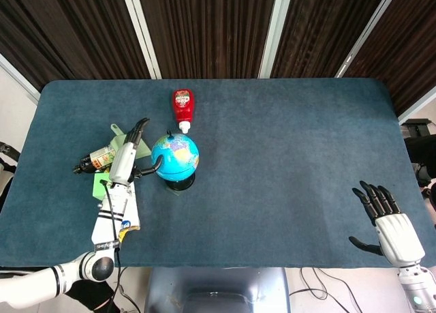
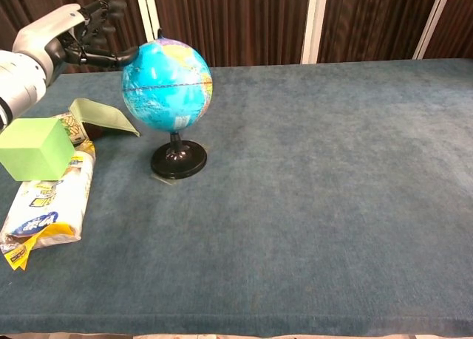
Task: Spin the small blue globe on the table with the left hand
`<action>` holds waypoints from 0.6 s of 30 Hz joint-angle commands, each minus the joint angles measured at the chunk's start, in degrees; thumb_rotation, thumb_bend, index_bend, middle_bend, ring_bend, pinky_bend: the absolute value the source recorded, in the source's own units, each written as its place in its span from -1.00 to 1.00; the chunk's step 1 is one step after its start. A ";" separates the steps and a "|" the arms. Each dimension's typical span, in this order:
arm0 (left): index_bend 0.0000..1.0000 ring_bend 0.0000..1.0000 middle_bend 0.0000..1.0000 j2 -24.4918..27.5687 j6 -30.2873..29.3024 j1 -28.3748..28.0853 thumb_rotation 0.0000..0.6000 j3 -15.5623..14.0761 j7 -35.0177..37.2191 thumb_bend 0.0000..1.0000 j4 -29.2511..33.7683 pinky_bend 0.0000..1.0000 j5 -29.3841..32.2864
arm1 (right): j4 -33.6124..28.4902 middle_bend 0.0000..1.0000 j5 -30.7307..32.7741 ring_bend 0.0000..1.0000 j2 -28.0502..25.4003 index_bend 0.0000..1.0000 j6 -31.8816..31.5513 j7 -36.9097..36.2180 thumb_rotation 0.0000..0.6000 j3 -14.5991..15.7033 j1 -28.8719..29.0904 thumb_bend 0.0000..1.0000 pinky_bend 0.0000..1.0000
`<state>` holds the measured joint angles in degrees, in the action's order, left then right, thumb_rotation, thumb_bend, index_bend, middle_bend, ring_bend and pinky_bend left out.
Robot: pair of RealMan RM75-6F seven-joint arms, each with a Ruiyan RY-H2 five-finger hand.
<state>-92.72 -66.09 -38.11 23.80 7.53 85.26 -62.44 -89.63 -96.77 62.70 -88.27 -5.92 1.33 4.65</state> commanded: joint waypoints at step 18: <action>-1.00 -1.00 -1.00 -1.98 3.15 -2.63 0.99 1.69 2.05 -0.33 -8.19 -1.00 2.92 | -0.02 -1.00 0.17 -1.00 -0.07 -1.00 -0.51 -0.09 1.00 -0.24 -0.27 -0.94 -1.00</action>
<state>-95.11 -61.88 -41.71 25.99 9.44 75.96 -59.15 -89.66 -96.60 62.64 -88.78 -6.01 1.09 4.39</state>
